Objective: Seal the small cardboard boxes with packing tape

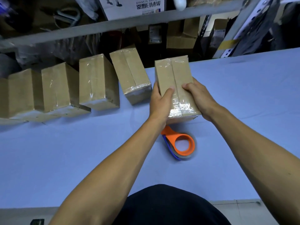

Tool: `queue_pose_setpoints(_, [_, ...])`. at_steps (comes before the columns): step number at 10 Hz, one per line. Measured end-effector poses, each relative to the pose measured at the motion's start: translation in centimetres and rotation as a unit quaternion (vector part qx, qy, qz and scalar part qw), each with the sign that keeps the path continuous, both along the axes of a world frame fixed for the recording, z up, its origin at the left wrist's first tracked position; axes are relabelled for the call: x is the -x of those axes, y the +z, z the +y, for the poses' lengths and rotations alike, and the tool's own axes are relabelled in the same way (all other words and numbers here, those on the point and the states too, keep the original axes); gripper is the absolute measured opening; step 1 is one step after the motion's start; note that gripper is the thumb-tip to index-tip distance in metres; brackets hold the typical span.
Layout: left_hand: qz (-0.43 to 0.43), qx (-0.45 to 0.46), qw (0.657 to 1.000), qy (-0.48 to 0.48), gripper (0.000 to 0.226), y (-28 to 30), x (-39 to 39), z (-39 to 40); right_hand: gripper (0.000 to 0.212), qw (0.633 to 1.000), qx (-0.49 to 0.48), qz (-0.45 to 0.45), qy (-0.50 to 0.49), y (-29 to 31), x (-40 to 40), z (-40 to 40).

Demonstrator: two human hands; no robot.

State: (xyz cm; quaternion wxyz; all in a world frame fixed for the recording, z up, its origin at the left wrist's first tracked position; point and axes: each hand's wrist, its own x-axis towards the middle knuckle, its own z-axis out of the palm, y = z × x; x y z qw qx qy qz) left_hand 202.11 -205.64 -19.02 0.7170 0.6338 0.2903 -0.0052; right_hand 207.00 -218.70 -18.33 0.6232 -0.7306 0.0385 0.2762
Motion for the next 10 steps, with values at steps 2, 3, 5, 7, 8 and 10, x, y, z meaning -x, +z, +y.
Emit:
queue_pose_setpoints(2, [0.023,-0.010,0.999,-0.037,0.034,-1.8,-4.8,-0.4,0.035,0.999,0.026,0.005,-0.029,-2.1,-3.2,-0.5])
queue_pose_setpoints(3, [0.048,-0.034,0.997,-0.047,0.034,-3.1,-5.8,0.2,0.065,0.997,0.066,0.028,-0.039,-3.9,-3.8,0.3])
queue_pose_setpoints(5, [0.053,-0.058,0.997,-0.002,0.027,-5.0,-6.0,2.1,0.075,0.997,0.062,0.032,-0.029,-6.2,-4.5,2.9])
queue_pose_setpoints(7, [0.050,-0.089,0.995,-0.008,0.029,-5.3,-5.0,3.5,0.071,0.998,0.050,0.023,-0.023,-6.2,-3.7,4.4])
queue_pose_setpoints(8, [0.044,-0.091,0.995,-0.022,0.024,-4.9,-5.1,3.6,0.076,0.996,0.084,0.020,-0.016,-5.4,-3.7,4.3])
queue_pose_setpoints(10, [0.074,-0.174,0.980,-0.068,0.035,-3.4,-5.4,3.5,0.060,0.984,0.178,-0.018,0.002,-3.0,-3.0,3.6])
